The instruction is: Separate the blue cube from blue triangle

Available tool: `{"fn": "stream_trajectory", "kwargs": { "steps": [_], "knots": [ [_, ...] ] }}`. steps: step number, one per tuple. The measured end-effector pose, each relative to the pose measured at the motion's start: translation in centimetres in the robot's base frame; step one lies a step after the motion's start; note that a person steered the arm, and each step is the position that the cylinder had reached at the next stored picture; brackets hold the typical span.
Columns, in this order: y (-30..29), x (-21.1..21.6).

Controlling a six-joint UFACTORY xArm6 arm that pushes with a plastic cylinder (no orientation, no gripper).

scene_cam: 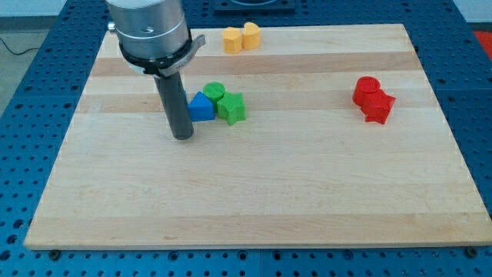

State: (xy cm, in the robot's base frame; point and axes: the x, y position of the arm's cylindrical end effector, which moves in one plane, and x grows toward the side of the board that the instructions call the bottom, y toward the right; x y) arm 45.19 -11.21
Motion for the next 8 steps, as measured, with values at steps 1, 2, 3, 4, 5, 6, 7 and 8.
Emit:
{"fn": "stream_trajectory", "kwargs": {
  "steps": [1, 2, 3, 4, 5, 6, 7, 8],
  "knots": [
    [0.1, -1.1],
    [0.2, -2.2],
    [1.3, -2.3],
    [3.0, -2.3],
    [3.1, -3.8],
    [1.4, -5.1],
    [-2.9, -5.3],
    [-8.0, -5.3]
  ]
}}
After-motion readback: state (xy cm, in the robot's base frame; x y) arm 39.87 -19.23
